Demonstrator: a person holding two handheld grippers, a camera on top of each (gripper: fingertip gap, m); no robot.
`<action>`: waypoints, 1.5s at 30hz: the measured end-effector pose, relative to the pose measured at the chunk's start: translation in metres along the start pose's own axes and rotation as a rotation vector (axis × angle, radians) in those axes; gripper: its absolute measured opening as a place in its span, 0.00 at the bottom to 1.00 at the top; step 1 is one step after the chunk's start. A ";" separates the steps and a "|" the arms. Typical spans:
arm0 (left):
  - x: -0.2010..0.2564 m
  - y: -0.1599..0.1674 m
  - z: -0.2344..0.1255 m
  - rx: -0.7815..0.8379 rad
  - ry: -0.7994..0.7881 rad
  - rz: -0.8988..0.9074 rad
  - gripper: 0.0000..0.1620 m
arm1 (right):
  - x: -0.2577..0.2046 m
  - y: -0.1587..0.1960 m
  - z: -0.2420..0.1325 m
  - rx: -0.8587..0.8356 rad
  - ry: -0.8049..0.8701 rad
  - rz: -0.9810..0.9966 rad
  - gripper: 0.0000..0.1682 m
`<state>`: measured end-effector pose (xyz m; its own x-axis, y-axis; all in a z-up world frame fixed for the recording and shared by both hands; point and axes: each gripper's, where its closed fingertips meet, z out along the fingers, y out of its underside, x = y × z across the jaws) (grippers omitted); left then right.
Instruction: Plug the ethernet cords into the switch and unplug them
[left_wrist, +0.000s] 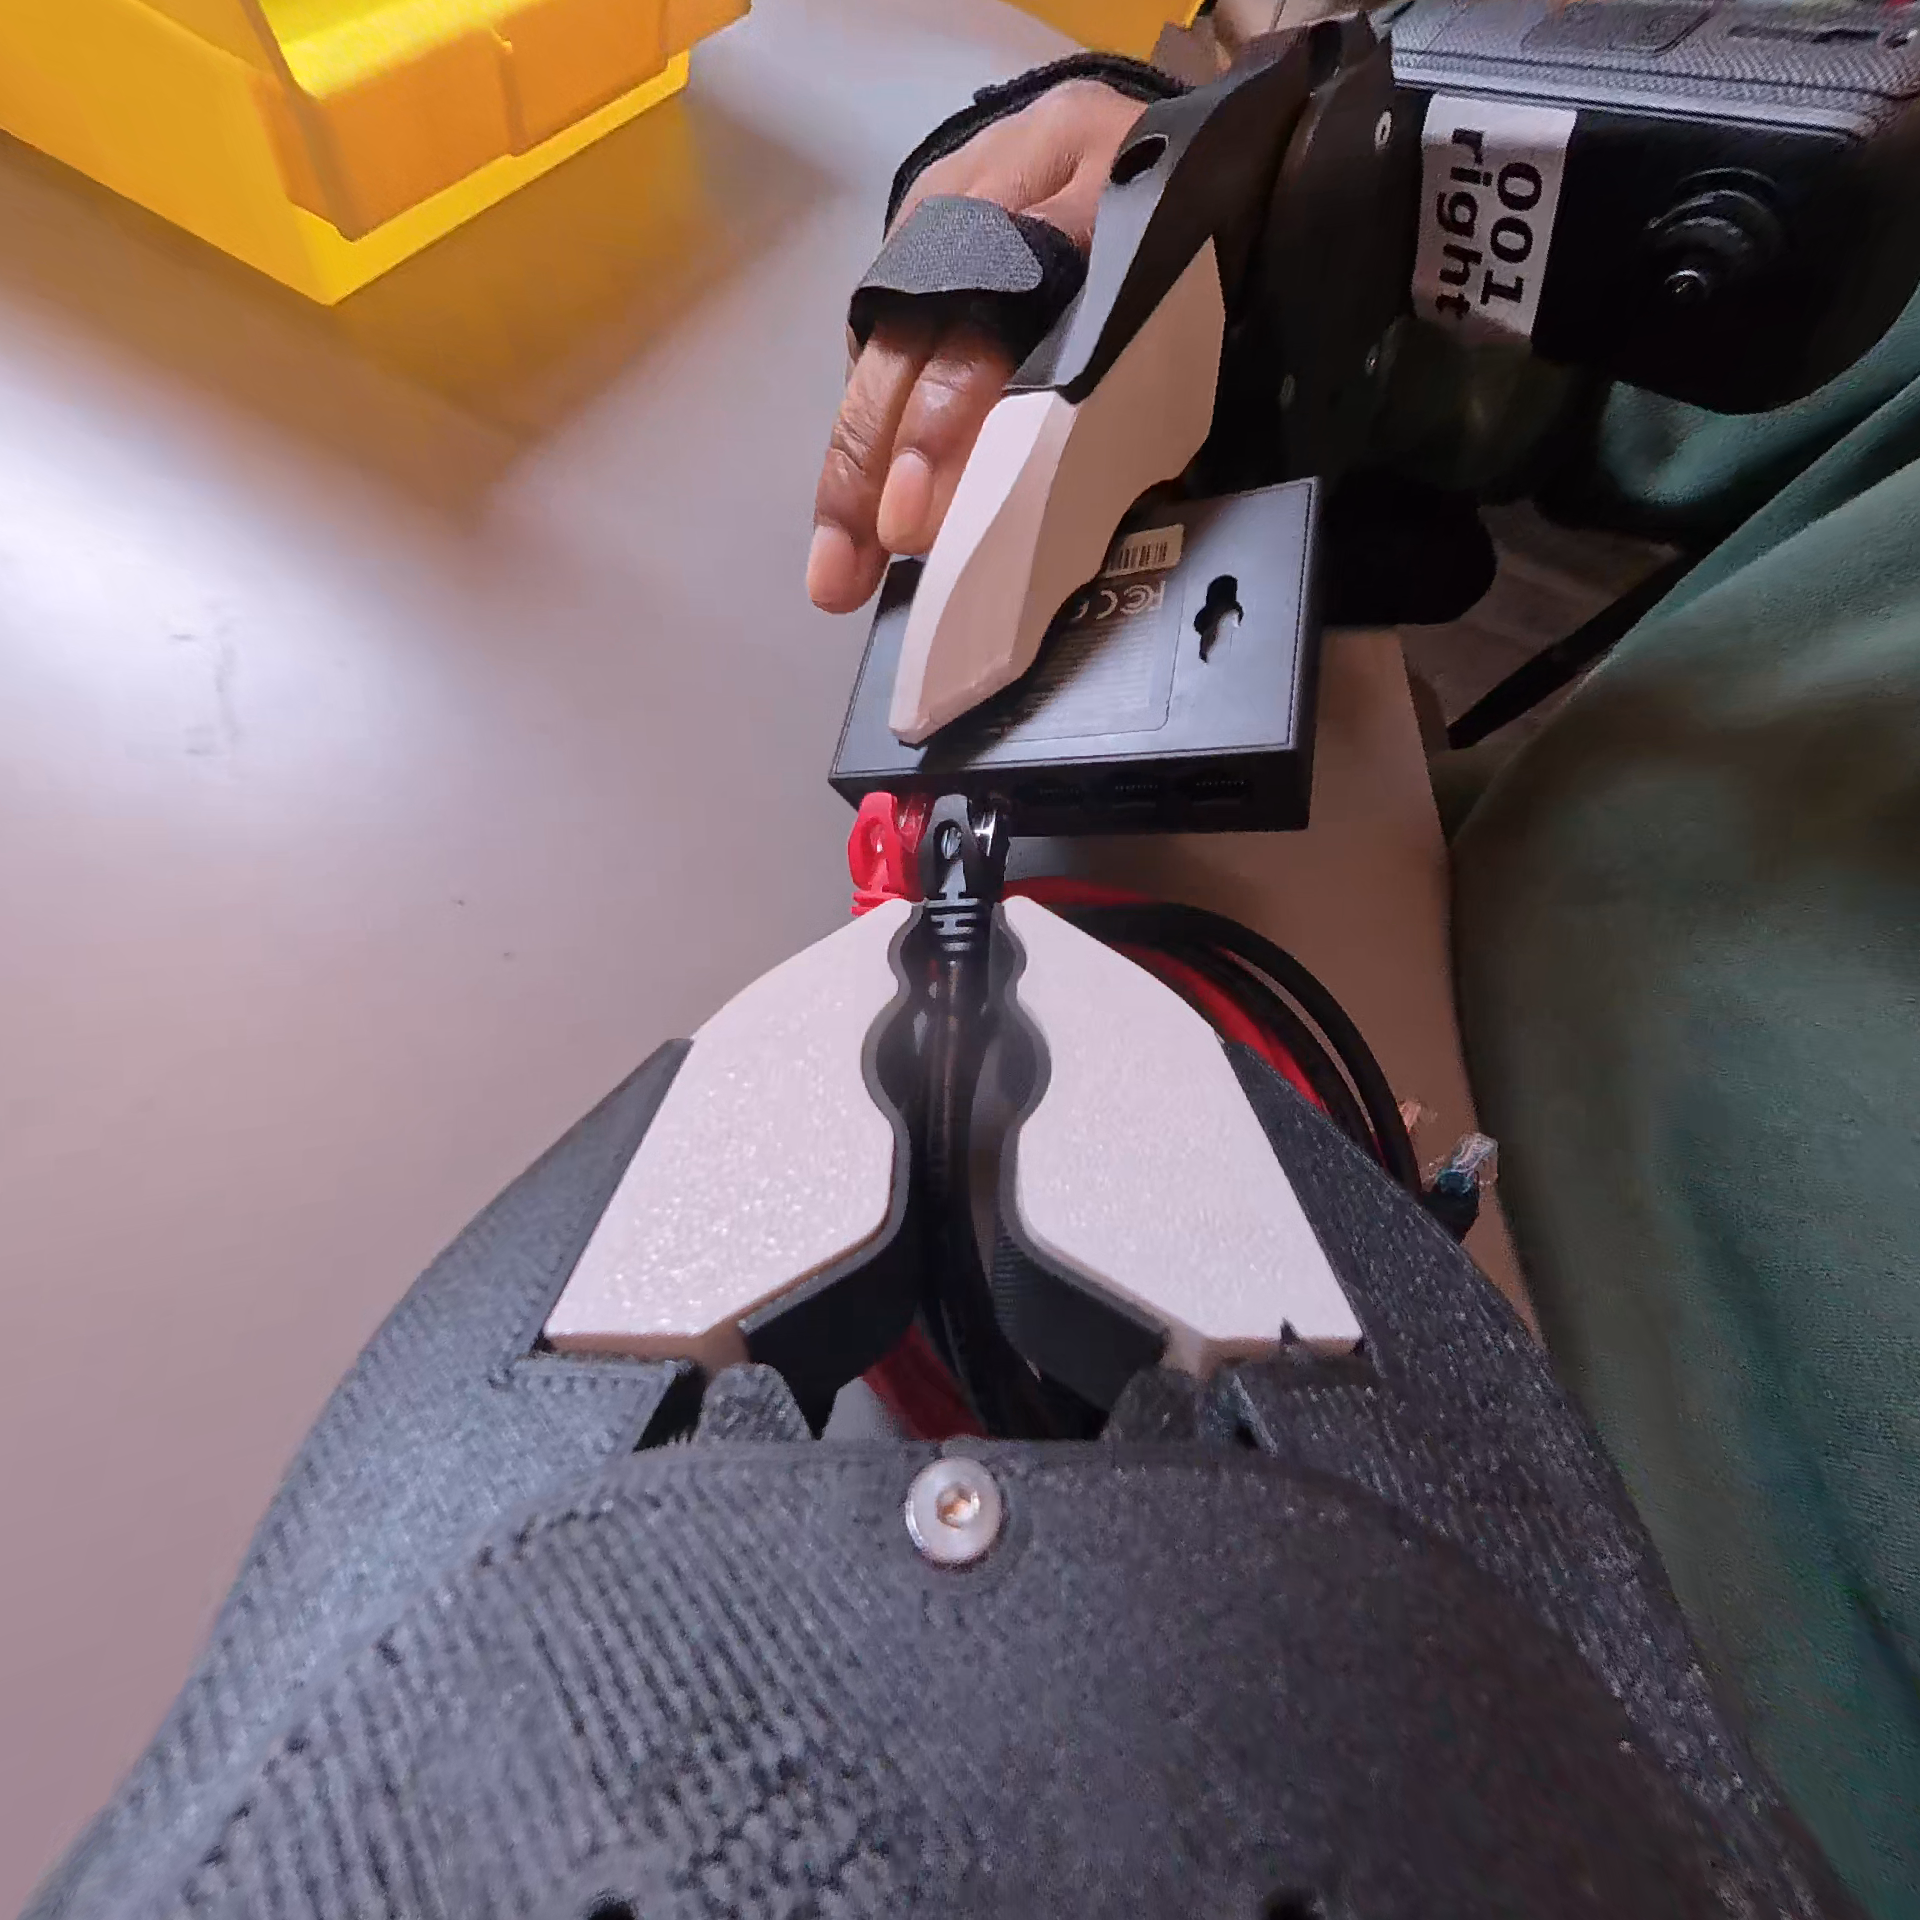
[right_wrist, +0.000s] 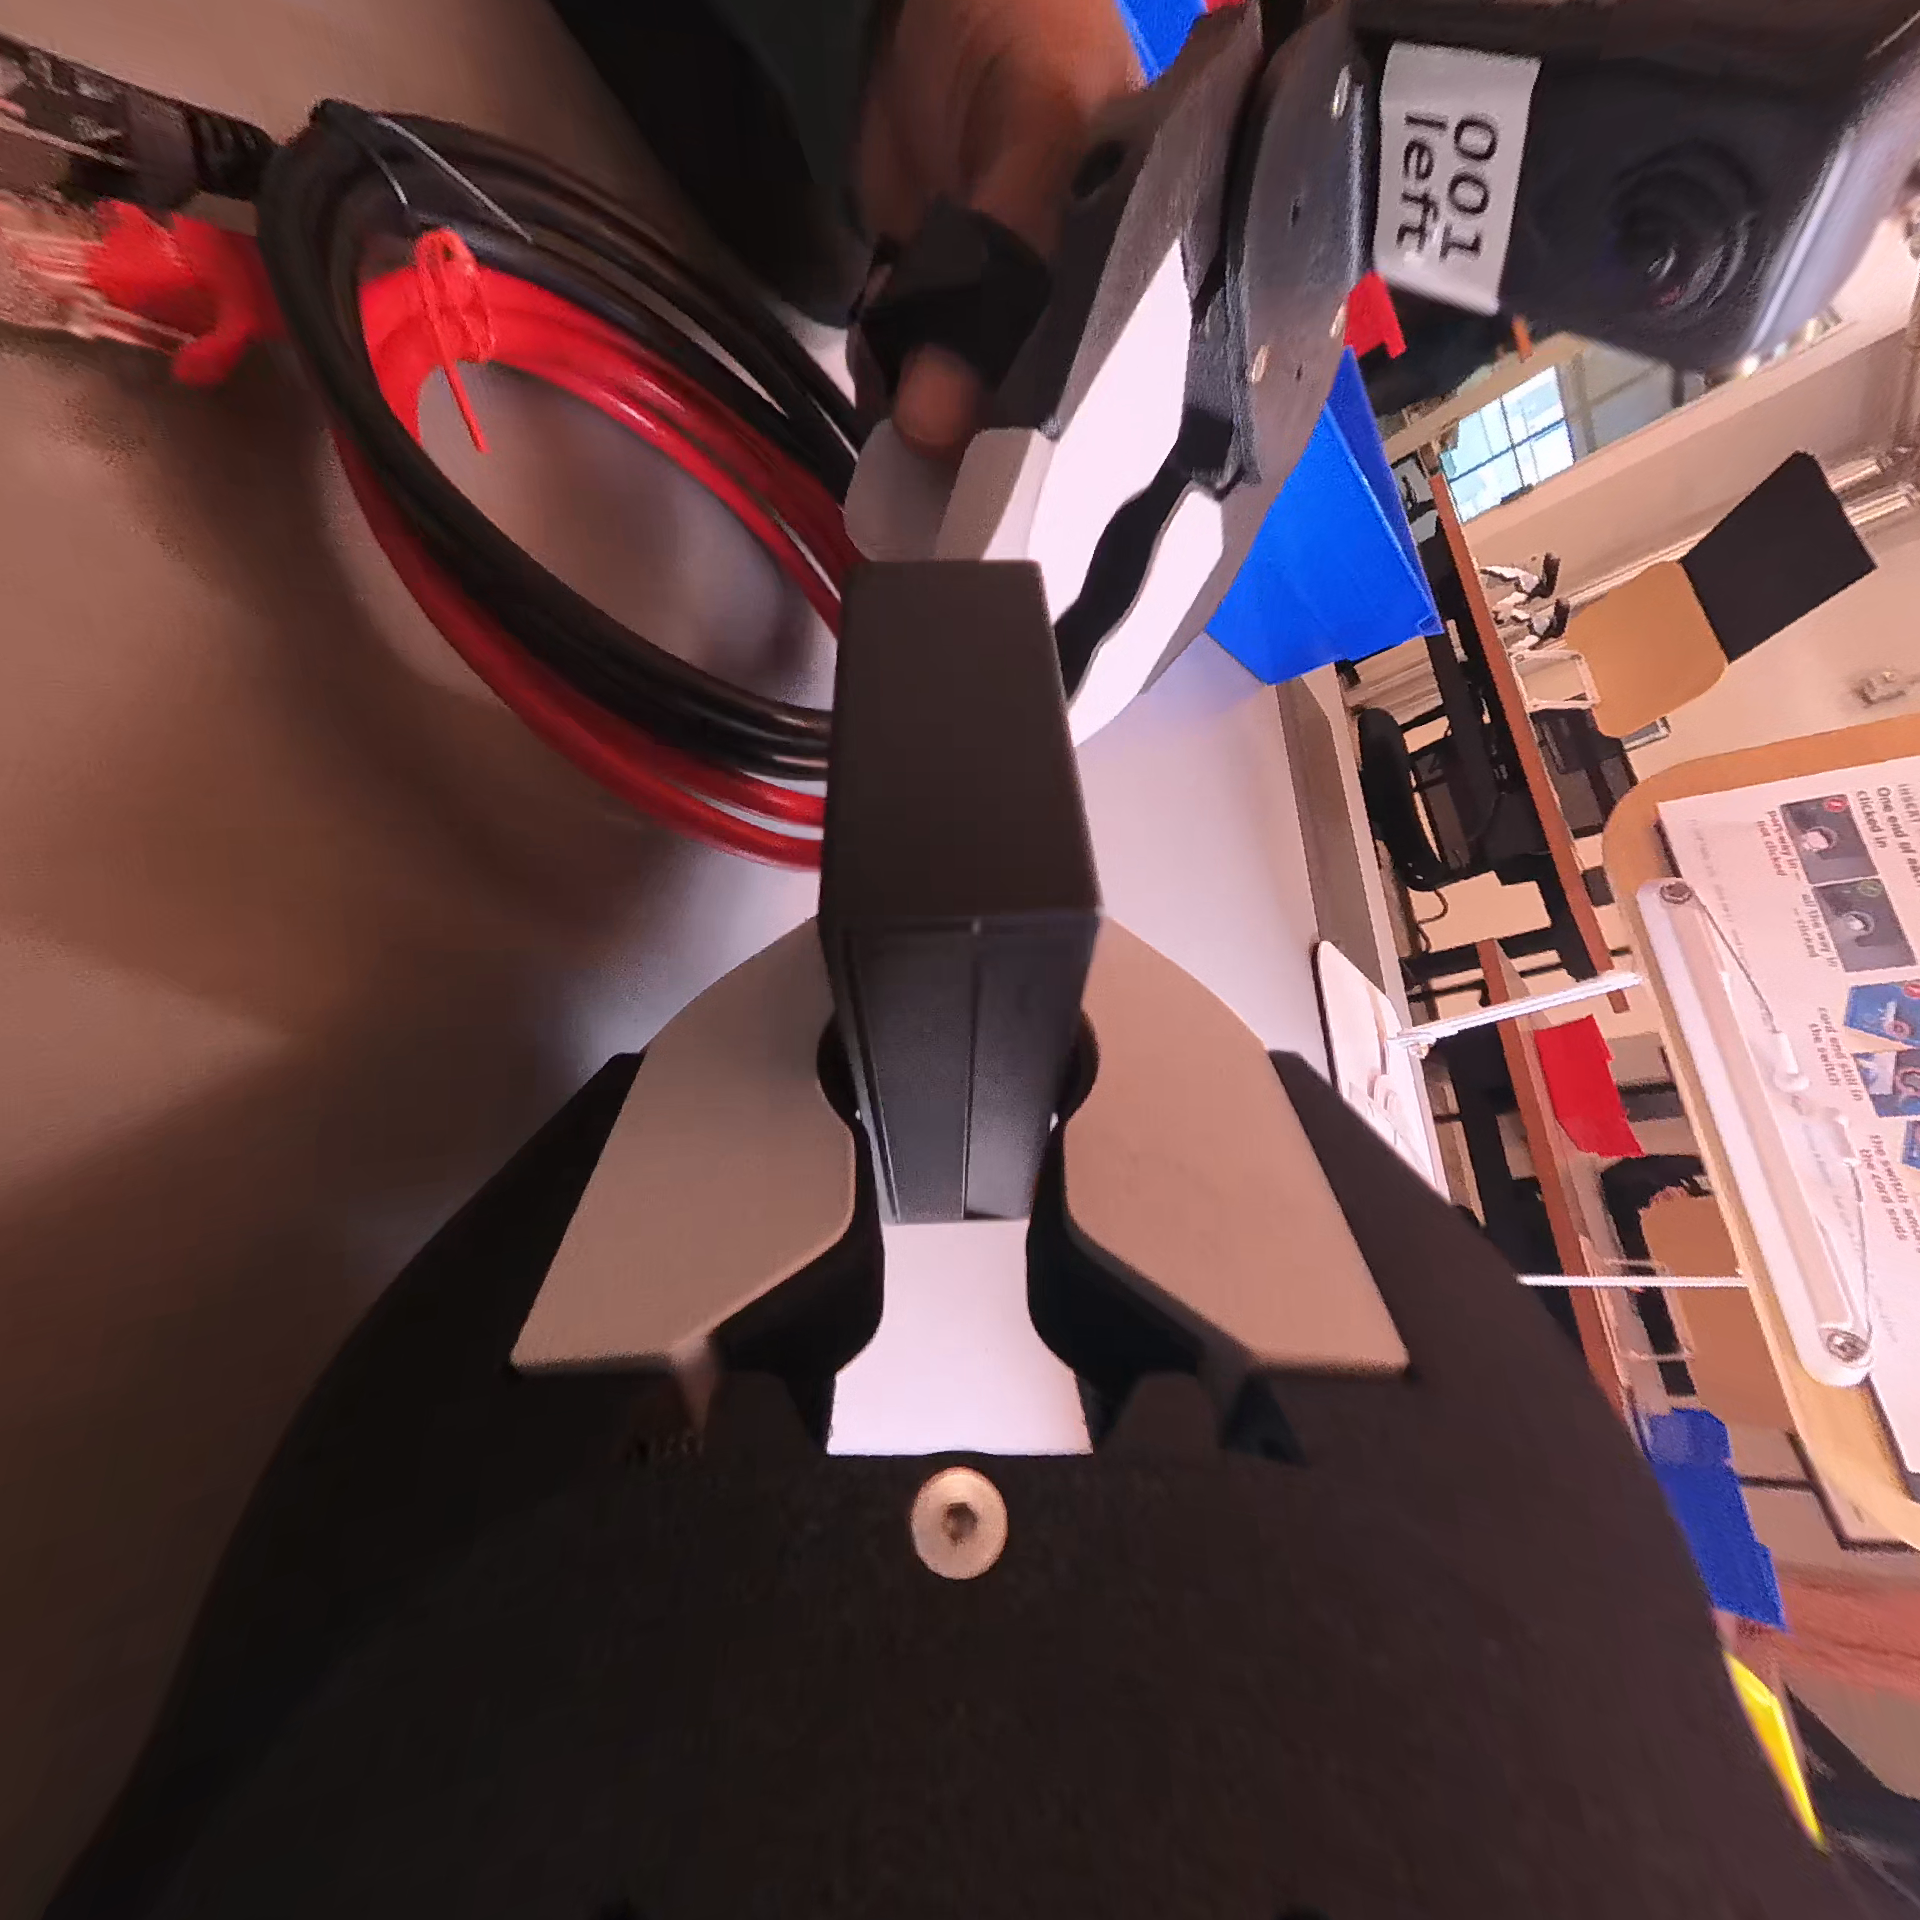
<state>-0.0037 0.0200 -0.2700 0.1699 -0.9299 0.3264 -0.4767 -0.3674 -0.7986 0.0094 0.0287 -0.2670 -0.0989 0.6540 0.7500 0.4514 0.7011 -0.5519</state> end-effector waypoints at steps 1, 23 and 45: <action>0.000 0.000 0.000 0.003 0.014 -0.001 0.06 | -0.001 -0.002 0.000 0.009 -0.004 -0.002 0.18; -0.007 0.012 0.010 -0.036 0.015 -0.141 0.07 | -0.006 0.040 0.003 -0.266 -0.041 -0.049 0.19; -0.007 0.012 0.014 -0.114 0.070 0.089 0.05 | -0.015 0.027 0.003 -0.076 -0.138 -0.013 0.17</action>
<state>0.0016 0.0215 -0.2894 0.0638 -0.9535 0.2944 -0.5825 -0.2751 -0.7649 0.0207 0.0387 -0.2941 -0.2239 0.6813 0.6969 0.5144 0.6900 -0.5092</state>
